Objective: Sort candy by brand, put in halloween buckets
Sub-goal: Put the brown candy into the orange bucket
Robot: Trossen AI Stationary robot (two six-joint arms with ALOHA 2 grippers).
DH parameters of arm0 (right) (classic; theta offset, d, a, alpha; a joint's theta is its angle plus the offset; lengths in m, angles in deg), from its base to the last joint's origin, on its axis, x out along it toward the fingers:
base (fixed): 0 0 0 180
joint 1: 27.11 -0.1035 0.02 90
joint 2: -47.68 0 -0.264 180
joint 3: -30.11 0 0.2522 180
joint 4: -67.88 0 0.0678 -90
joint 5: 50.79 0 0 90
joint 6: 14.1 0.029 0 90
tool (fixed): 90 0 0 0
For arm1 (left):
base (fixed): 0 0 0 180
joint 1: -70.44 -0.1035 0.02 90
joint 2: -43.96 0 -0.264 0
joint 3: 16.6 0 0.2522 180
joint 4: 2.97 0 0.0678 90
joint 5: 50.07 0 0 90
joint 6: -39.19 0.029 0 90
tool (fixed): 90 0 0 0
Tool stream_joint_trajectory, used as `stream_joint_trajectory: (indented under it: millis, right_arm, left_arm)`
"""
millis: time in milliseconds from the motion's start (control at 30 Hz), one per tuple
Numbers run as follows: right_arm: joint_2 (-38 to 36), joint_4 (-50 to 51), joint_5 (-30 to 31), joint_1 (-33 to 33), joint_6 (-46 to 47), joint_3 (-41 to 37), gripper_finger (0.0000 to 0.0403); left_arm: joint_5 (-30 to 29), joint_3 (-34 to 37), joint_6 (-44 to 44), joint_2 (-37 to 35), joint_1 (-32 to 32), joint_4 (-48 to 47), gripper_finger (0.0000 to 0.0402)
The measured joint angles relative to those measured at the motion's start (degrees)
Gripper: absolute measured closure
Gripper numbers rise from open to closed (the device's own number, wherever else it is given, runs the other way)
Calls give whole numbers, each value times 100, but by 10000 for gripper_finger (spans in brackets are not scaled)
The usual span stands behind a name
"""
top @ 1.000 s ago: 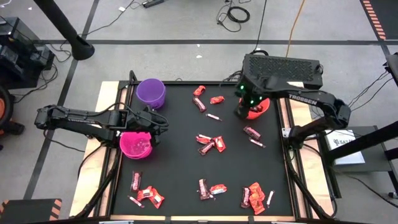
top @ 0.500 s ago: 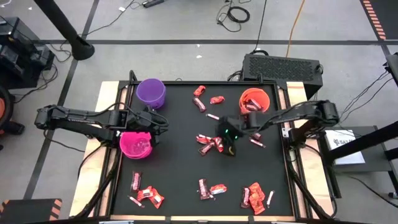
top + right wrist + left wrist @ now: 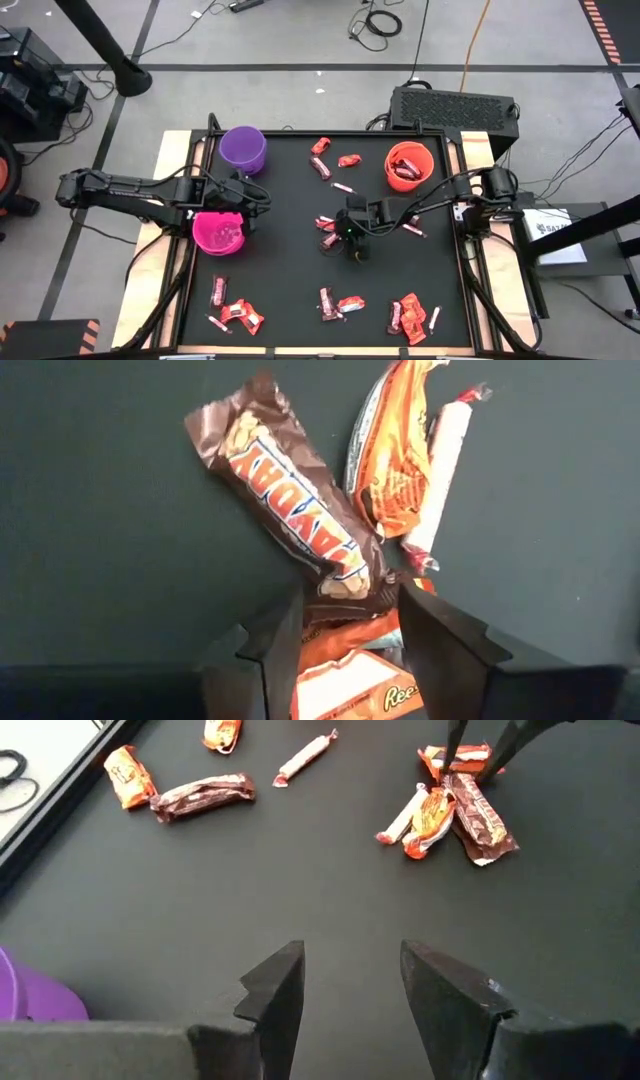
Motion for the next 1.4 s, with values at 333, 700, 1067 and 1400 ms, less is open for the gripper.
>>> stream_joint_trajectory:
  millis: [333, 700, 1067, 1400]
  right_arm:
    - [236, -193, 269, 19, 343, 6, 273]
    - [347, 22, 239, 14, 489, 15, 394]
    - [-749, 627, 569, 15, 624, -4, 399]
    - [-2258, 2021, 2484, 269, 866, 2, 401]
  left_arm:
    - [0, 0, -2, 1, 2, 10, 226]
    - [20, 31, 2, 2, 2, -1, 226]
    - [22, 31, 0, 2, 7, 17, 226]
    - [62, 31, -2, 2, 7, 21, 226]
